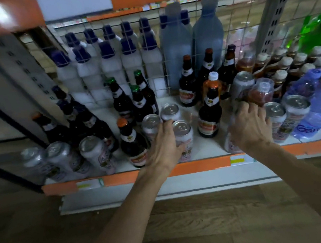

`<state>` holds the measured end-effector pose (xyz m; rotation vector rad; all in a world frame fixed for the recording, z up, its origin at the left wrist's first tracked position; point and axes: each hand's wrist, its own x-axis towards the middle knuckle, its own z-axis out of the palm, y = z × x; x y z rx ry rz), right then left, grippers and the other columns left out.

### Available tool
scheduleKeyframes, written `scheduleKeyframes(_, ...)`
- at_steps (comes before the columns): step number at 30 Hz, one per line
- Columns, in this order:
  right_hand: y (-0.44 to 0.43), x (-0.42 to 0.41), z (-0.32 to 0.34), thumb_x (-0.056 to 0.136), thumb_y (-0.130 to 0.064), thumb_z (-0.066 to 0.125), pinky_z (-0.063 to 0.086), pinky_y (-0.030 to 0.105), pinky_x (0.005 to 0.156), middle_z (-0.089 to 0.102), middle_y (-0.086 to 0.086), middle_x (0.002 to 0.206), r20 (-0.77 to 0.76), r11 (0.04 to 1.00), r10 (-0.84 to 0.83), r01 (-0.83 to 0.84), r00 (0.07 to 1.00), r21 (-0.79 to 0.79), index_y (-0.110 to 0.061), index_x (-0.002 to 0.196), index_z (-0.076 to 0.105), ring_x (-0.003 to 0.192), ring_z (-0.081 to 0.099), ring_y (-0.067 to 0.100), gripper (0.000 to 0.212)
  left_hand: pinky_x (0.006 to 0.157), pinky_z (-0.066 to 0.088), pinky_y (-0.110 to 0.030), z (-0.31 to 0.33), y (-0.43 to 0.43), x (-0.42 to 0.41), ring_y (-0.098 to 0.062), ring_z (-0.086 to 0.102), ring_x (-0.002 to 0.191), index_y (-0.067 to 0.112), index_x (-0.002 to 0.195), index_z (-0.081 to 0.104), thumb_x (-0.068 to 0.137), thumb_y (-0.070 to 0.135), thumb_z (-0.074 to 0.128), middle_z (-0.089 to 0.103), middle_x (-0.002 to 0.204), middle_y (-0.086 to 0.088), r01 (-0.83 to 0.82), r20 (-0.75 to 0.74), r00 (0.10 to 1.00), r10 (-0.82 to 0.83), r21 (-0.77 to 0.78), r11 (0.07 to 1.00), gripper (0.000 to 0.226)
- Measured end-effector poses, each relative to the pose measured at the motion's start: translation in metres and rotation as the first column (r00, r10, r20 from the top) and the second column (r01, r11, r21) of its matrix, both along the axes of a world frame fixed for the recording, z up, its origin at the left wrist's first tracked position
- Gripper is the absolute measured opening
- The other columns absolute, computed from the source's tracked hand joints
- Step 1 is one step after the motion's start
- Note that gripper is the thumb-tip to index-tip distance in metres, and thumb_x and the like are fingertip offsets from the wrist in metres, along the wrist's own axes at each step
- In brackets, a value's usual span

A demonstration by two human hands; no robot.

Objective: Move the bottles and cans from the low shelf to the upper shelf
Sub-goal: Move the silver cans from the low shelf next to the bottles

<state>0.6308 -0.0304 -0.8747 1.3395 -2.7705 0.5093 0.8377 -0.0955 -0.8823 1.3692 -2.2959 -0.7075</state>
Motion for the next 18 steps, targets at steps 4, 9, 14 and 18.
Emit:
scheduleKeyframes(4, 0.003, -0.012, 0.001, 0.087, -0.021, 0.062, 0.037, 0.050, 0.099, 0.042, 0.027, 0.131, 0.146, 0.997, 0.004, -0.016, 0.989, 0.081, 0.000, 0.128, 0.038, 0.123, 0.040, 0.046, 0.052, 0.098, 0.046, -0.046, 0.005, -0.001, -0.011, -0.030, 0.047, 0.125, 0.012, 0.136, 0.037, 0.079, 0.032, 0.078, 0.044, 0.136, -0.011, -0.002, 0.110, 0.994, -0.001, 0.023, 1.000, 0.072)
scheduleKeyframes(9, 0.006, -0.006, 0.008, 0.077, -0.019, 0.077, 0.039, 0.047, 0.095, 0.041, 0.023, 0.125, 0.194, 0.982, 0.083, -0.114, 0.977, 0.153, -0.002, 0.127, 0.041, 0.117, 0.042, 0.043, 0.064, 0.093, 0.049, -0.047, -0.001, -0.002, -0.024, -0.028, 0.052, 0.118, 0.013, 0.130, 0.041, 0.077, 0.017, 0.081, 0.049, 0.129, -0.010, -0.065, 0.094, 0.993, 0.065, 0.000, 0.998, 0.067)
scheduleKeyframes(14, 0.004, 0.017, 0.006, 0.078, -0.024, 0.073, 0.047, 0.042, 0.080, 0.052, 0.010, 0.121, 0.186, 0.977, 0.152, -0.176, 0.971, 0.123, -0.020, 0.126, 0.041, 0.108, 0.056, 0.037, 0.058, 0.087, 0.054, -0.045, -0.003, -0.005, -0.018, -0.025, 0.064, 0.104, 0.024, 0.122, 0.045, 0.076, 0.020, 0.078, 0.063, 0.116, -0.005, -0.020, 0.007, 1.000, 0.020, 0.015, 1.000, 0.056)
scheduleKeyframes(18, 0.008, 0.022, 0.022, 0.075, -0.031, 0.075, 0.047, 0.040, 0.077, 0.059, 0.009, 0.120, 0.285, 0.993, 0.115, -0.120, 0.952, 0.001, -0.021, 0.128, 0.044, 0.107, 0.057, 0.035, 0.063, 0.084, 0.054, -0.040, 0.032, -0.001, -0.014, -0.021, 0.065, 0.102, 0.027, 0.125, 0.051, 0.074, 0.029, 0.080, 0.066, 0.115, 0.001, 0.017, -0.078, 0.997, -0.016, 0.019, 1.000, 0.058)
